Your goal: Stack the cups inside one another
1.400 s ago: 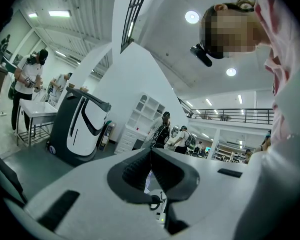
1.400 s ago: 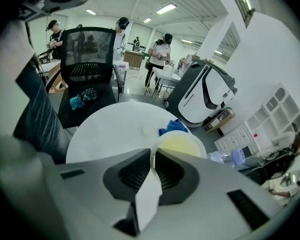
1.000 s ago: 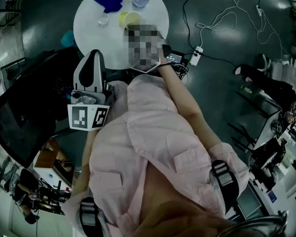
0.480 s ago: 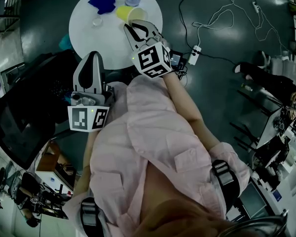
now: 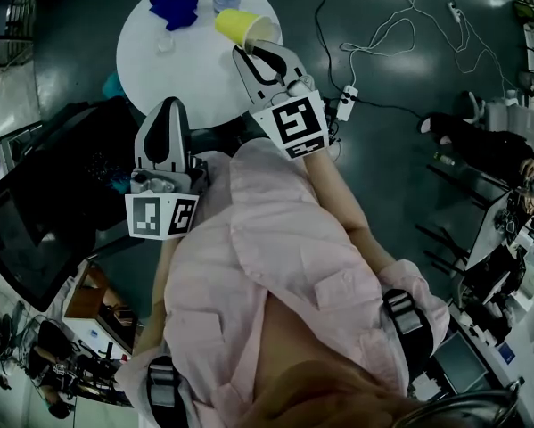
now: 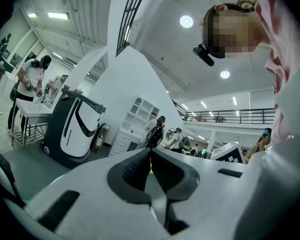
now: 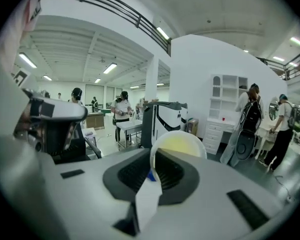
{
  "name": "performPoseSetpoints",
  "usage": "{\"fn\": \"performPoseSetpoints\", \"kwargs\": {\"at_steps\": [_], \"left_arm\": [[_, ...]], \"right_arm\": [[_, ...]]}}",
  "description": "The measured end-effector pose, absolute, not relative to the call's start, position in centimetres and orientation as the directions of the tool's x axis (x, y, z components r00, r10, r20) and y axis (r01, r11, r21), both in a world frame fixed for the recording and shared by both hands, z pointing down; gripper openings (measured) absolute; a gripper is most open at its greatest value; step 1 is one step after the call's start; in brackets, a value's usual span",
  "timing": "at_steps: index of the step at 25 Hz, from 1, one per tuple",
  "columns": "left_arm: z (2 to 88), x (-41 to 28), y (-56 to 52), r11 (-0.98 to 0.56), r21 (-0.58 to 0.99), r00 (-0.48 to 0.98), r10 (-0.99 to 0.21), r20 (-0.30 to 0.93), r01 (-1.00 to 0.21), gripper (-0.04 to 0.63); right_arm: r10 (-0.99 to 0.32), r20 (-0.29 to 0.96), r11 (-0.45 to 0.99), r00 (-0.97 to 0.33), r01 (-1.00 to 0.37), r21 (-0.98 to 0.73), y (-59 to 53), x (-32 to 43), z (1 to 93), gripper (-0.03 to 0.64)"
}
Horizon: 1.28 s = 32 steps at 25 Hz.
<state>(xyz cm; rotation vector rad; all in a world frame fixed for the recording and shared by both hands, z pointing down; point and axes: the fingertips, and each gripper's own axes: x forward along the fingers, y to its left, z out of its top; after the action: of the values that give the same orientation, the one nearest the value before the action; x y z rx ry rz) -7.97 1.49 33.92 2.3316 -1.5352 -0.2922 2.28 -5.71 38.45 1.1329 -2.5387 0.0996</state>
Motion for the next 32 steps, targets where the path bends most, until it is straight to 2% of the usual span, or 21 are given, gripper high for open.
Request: {"fn": "performPoseSetpoints", "kwargs": {"at_steps": [8,18,32], "left_arm": [[33.6,-7.0,1.7,-0.394,0.368,0.419,-0.908,-0.012,-0.842,0.02],[33.3,-6.1,1.8,-0.424,0.347,0.449,-0.893,-0.01,-0.836,0.02],[33.3,-4.4,2.5,-0.424,0.341,0.447,-0.894,-0.012,-0.839,0.02]], "right_arm": [[-0.768,0.246,0.618,-0.592,-0.785,0.04,-3.5,5.4,35.3,0.046],[-0.853,0.203,0.473,-0.48,-0.877,-0.088,-0.4,11.2,34.5,0.046],[-0.841,0.2,0.494,-0.503,-0.864,-0.1,1.3,12.0,34.5,0.046]]}}
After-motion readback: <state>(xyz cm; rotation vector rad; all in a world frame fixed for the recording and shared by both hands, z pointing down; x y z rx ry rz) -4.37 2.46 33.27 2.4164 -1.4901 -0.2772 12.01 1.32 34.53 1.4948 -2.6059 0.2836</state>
